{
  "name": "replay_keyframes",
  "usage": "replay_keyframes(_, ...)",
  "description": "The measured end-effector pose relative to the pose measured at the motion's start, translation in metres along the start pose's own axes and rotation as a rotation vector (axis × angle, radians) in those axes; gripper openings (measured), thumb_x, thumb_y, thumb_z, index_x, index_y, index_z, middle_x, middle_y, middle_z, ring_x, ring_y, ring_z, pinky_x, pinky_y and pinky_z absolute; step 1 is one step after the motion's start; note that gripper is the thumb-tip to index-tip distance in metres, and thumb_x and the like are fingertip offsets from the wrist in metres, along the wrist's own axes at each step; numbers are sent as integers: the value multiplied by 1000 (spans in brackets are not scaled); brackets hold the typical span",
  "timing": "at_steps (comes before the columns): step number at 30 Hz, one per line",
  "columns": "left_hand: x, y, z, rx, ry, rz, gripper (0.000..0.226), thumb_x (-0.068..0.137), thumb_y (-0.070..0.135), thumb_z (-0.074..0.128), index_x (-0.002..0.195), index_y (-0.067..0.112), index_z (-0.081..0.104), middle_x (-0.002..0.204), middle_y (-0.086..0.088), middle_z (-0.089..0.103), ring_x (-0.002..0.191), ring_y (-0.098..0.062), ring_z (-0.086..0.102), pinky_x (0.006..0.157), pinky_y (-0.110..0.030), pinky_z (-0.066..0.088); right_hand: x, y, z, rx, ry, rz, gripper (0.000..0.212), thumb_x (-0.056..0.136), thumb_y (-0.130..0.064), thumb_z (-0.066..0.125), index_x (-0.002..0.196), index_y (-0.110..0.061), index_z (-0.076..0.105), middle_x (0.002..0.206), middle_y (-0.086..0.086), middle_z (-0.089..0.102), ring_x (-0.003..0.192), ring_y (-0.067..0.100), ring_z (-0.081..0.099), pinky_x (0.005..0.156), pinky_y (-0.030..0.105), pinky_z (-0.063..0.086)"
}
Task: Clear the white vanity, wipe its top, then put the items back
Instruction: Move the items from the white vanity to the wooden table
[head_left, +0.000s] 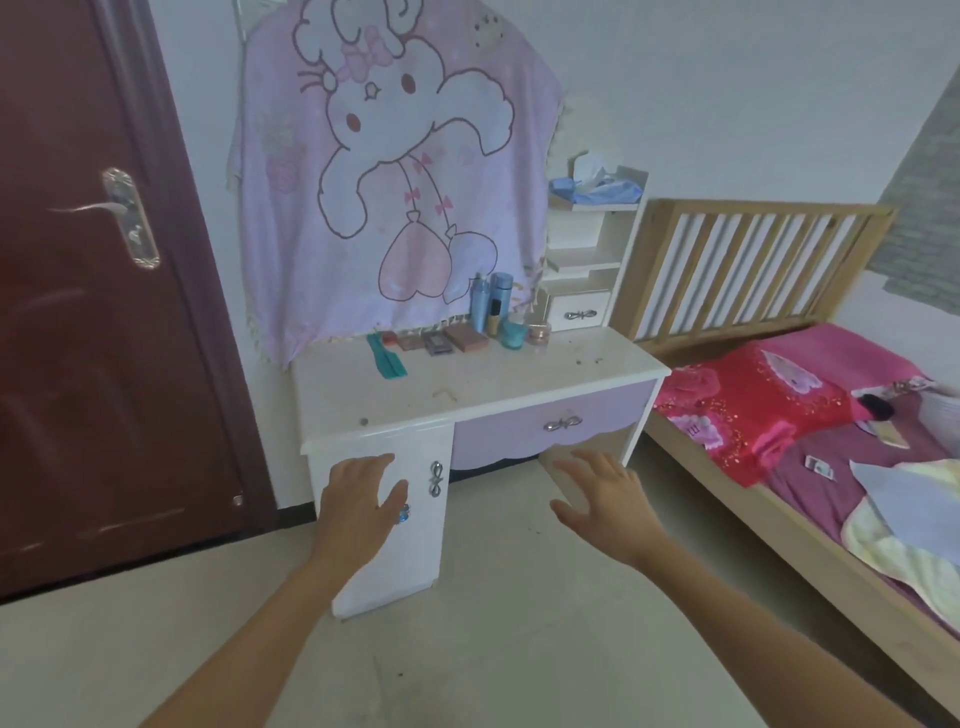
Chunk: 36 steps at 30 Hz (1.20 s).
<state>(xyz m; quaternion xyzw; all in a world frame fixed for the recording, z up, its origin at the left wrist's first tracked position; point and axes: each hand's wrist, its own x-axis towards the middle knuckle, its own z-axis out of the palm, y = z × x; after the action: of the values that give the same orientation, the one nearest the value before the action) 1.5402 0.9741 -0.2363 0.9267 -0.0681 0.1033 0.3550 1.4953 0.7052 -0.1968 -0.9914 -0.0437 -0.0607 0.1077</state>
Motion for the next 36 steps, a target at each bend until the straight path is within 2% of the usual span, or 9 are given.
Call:
replay_keyframes(2,27,12,22,-21,47,-42,40,92,24,50,129,9,47,131,-9,50,128,-25,30,104,-34,27,31,29,3,24,7,-13,90,59,-65,14,136,-26,41,142,3,38,133,19,30,104,35,26)
replay_keyframes(5,54,27,50,-19,83,-106,39,91,23,51,128,9,49,130,-9,51,127,-25,32,104,-36,29,72,57,11,37,-46,-68,93,57,-65,10,136,-25,40,143,2,36,134,18,29,106,33,25)
replay_keyframes(8,69,31,69,-31,72,-187,58,82,47,41,124,9,53,126,-9,54,124,-27,36,102,-35,29,112,73,24,51,-152,-107,96,55,-64,5,137,-26,38,145,1,34,136,15,25,108,30,21)
replay_keyframes(10,76,19,78,-17,76,-242,79,69,58,26,121,8,56,122,-10,56,121,-29,39,100,-35,30,134,74,41,66,-185,-129,90,60,-63,12,133,-22,46,139,7,42,133,22,34,106,37,27)
replay_keyframes(12,86,4,82,12,88,-316,70,75,54,33,120,6,57,121,-12,58,119,-30,41,100,-36,31,160,74,62,89,-150,-176,79,67,-60,22,123,-17,57,127,13,54,123,30,47,98,46,36)
replay_keyframes(15,109,-23,83,22,123,-394,36,89,23,56,119,4,57,122,-13,58,119,-31,42,100,-37,31,199,63,81,114,-259,-192,89,62,-65,10,136,-25,41,142,3,38,135,17,27,105,34,27)
replay_keyframes(21,178,-64,82,-43,248,-459,28,88,11,57,114,-1,59,119,-17,59,116,-33,46,101,-38,29,278,43,115,258,-293,-110,51,90,-46,42,136,-25,39,141,-3,39,134,15,27,103,28,27)
replay_keyframes(29,267,-92,96,-41,221,-480,31,90,15,52,119,4,55,125,-11,54,120,-26,39,97,-33,33,360,27,156,377,-300,20,38,92,-30,51,129,-22,48,134,-3,47,128,15,34,100,25,30)
replay_keyframes(36,336,-129,130,131,122,-499,36,91,24,51,121,6,55,126,-10,55,120,-27,42,98,-36,36,434,21,180,356,-355,-69,39,93,-34,46,131,-21,46,134,-3,47,125,15,38,101,24,29)
